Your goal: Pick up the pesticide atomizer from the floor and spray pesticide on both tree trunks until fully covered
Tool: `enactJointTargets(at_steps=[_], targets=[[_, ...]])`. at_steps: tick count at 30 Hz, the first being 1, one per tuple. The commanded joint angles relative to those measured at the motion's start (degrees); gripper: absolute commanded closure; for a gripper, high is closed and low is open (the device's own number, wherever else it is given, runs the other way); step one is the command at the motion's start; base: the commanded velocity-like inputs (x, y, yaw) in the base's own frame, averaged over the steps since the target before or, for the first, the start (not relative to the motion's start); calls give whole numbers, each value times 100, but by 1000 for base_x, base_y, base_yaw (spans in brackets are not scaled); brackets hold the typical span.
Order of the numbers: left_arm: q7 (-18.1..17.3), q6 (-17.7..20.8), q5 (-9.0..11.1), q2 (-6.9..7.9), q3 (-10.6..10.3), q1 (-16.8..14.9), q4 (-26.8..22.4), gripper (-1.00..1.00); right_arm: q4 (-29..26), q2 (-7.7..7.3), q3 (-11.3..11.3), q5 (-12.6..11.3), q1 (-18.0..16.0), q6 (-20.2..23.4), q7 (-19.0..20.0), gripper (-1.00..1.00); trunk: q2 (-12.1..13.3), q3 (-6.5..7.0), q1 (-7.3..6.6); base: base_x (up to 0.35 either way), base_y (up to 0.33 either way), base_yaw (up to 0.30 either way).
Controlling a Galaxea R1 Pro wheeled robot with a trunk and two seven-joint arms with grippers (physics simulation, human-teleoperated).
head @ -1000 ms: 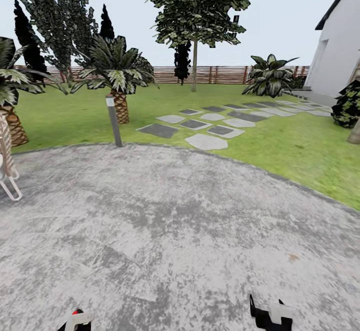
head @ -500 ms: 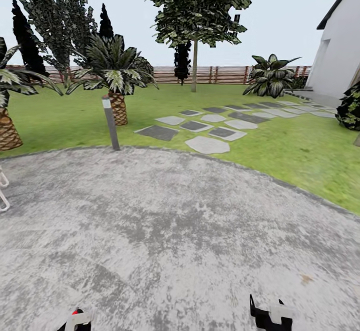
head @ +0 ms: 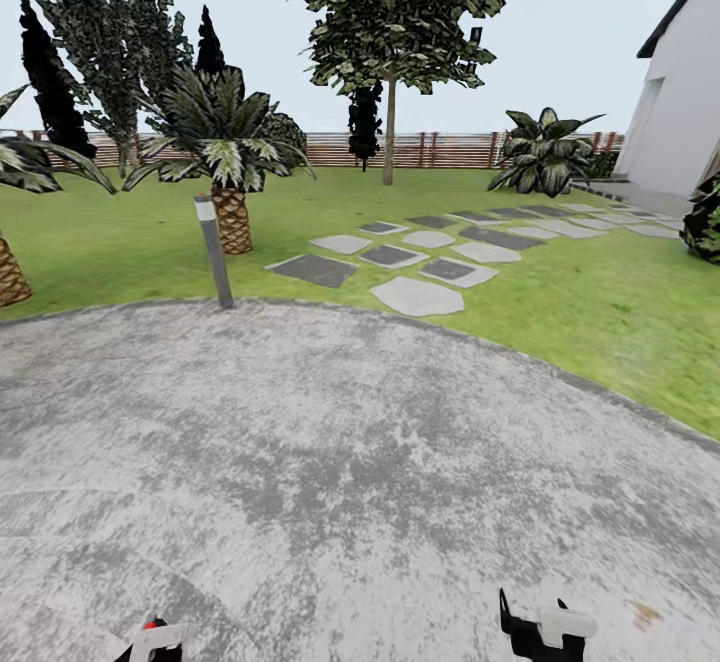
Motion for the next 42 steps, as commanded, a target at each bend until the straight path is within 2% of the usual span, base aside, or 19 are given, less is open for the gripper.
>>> enactJointTargets(at_steps=[1,42], targets=[[-8,-17,52,1,-10,-3,4,100,4,1,-28,5,-3,-19,13,-100,-2,-5,2,341,0,0],[-8,-17,52,2,-2,-3,4,100,4,1,-28,5,-3,-24,8,-100,-2,-5,2,341,0,0]])
